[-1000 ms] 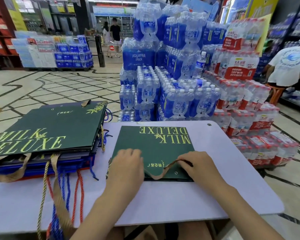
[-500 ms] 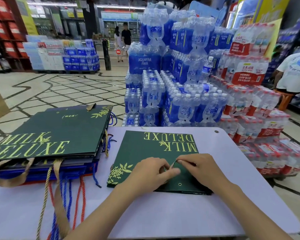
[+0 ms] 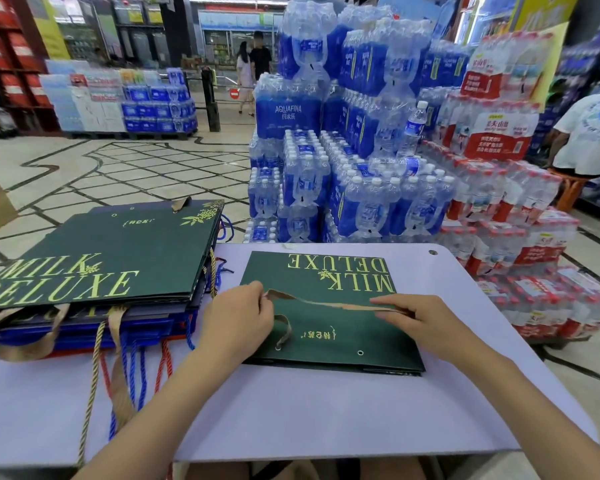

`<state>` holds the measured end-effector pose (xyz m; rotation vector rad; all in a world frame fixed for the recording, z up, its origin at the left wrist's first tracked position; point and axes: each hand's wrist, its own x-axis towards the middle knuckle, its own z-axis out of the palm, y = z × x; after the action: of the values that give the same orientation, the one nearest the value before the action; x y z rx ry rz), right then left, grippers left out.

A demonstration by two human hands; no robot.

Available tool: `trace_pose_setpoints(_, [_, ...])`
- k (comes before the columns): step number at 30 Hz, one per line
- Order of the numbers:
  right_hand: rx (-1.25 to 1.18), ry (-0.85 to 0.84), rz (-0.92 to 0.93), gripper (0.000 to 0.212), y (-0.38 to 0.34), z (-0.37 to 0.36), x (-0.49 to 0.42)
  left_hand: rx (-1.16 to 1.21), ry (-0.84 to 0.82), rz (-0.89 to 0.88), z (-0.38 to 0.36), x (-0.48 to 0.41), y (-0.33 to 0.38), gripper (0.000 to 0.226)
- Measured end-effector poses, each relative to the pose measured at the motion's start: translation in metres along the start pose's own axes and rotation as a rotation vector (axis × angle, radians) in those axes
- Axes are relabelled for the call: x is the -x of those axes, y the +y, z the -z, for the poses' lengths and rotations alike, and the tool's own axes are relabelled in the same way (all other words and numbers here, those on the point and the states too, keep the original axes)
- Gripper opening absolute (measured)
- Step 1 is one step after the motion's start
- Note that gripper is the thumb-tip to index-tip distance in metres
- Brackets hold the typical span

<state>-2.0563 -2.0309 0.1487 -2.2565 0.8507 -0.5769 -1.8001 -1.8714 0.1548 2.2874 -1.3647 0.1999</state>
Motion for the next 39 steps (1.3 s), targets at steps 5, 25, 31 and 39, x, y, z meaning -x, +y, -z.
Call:
trace_pose_setpoints(5, [0.128,-0.043,0.04,0.019,0.008,-0.006,0.013,-0.204,-0.133,0.068,-0.002,0.006,-0.002,0.016])
trace_pose_setpoints(25, [0.176,0.08,0.095,0.025,0.017,-0.013,0.021,0.131,-0.205,-0.434,-0.041,0.007,0.05,0.025])
trace_pose_setpoints(31, [0.16,0.11,0.095,0.029,0.015,-0.019,0.023,0.12,-0.213,-0.394,-0.031,0.009,0.039,0.023])
trace_pose_setpoints(39, [0.199,0.151,0.208,0.015,0.007,-0.036,0.016,0.143,-0.417,-0.535,-0.034,0.011,0.066,0.045])
